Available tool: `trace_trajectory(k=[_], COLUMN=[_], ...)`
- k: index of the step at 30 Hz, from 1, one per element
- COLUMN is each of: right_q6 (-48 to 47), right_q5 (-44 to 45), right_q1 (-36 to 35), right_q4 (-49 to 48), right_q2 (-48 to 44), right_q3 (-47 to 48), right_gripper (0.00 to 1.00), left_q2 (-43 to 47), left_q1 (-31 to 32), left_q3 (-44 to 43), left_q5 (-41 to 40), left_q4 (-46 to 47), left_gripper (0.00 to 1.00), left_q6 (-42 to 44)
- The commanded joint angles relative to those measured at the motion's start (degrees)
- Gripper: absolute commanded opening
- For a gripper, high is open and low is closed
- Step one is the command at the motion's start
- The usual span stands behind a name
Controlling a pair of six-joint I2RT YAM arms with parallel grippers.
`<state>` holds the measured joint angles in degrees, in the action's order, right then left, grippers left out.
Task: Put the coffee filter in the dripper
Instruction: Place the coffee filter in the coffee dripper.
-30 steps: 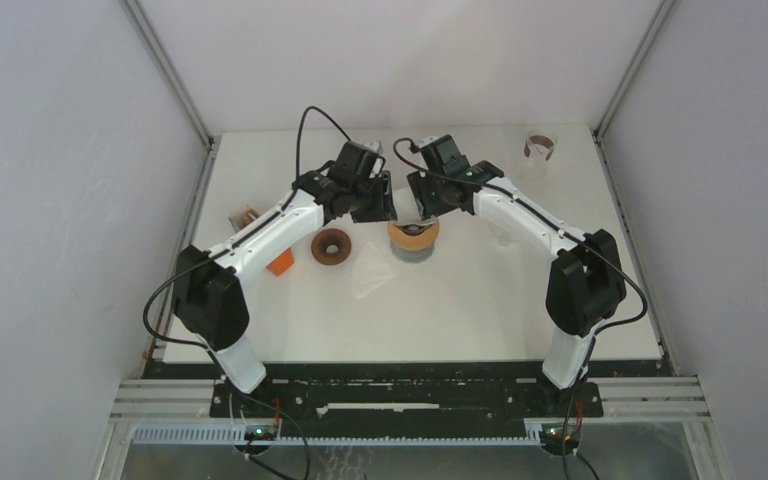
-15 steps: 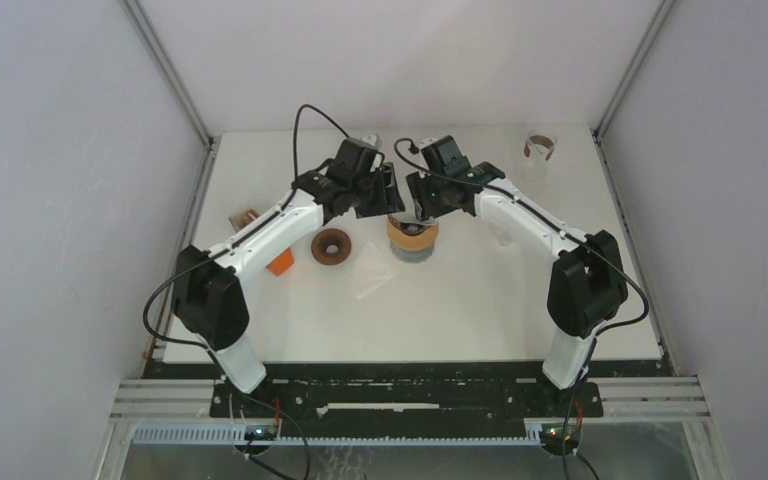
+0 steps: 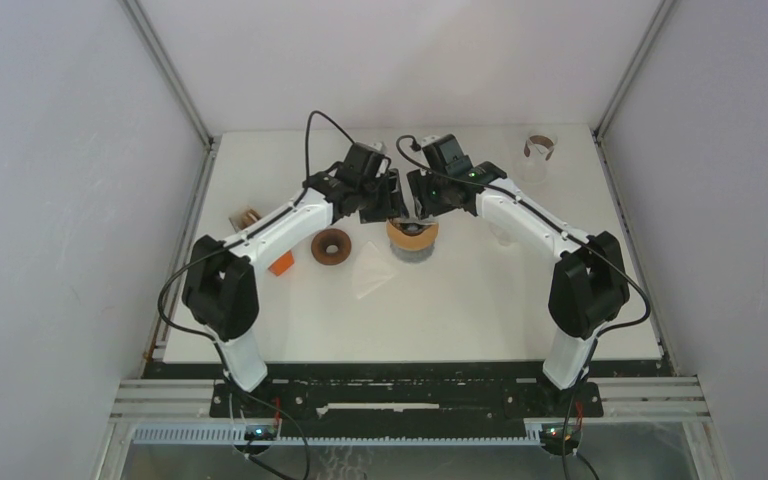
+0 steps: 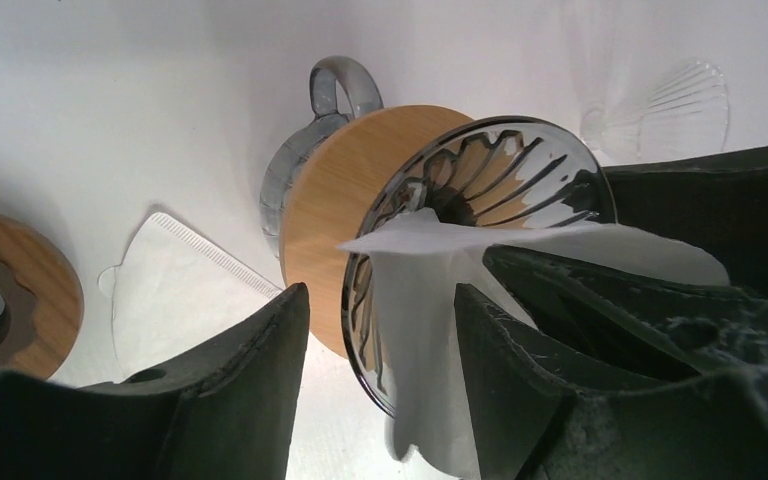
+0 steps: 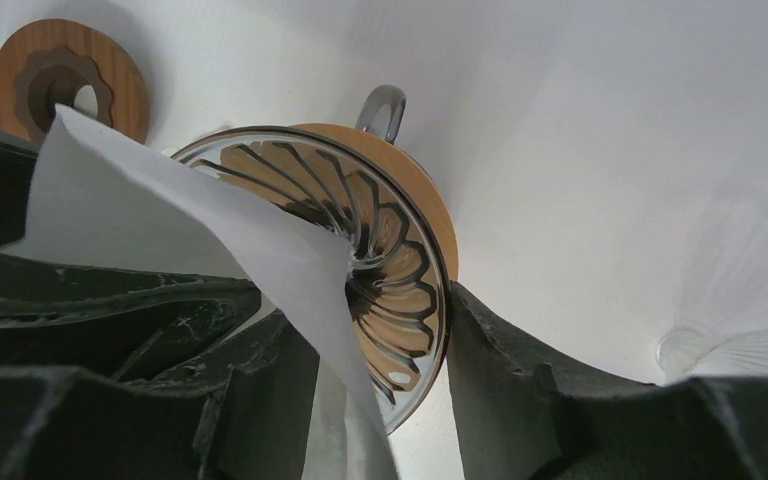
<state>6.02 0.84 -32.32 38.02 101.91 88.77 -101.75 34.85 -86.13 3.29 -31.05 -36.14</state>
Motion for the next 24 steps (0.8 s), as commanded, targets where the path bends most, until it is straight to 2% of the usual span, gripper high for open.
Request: trace_trajectory(k=[1, 16, 18, 24], right_q6=[0.93, 0.35, 0.17, -0.94], right_q5=[1.65, 7.9, 7.74, 3.54], right_q1=[0.05, 1.54, 1.59, 1.38], right_q4=[-3.12, -3.12, -2.95, -2.79], right_q2=[-1.49, 0.13, 0.13, 0.01], right_q3=[0.16, 1.14, 1.18, 1.32], right_gripper=[0.55, 0.55, 0.55, 0.55], left_q2=[-0.23, -0.11, -0.13, -0.54], left_q1=[0.06, 0.07, 0.04, 0.04], left_q3=[-1.93, -3.45, -3.69, -4.1], left_q5=[0.41, -0.19, -0.22, 0.69], left_q4=[-0.22, -6.34, -6.75, -6.8], left_gripper=[0.6, 0.42, 0.39, 0.38], left_q6=[-0.01, 4.61, 4.88, 4.82])
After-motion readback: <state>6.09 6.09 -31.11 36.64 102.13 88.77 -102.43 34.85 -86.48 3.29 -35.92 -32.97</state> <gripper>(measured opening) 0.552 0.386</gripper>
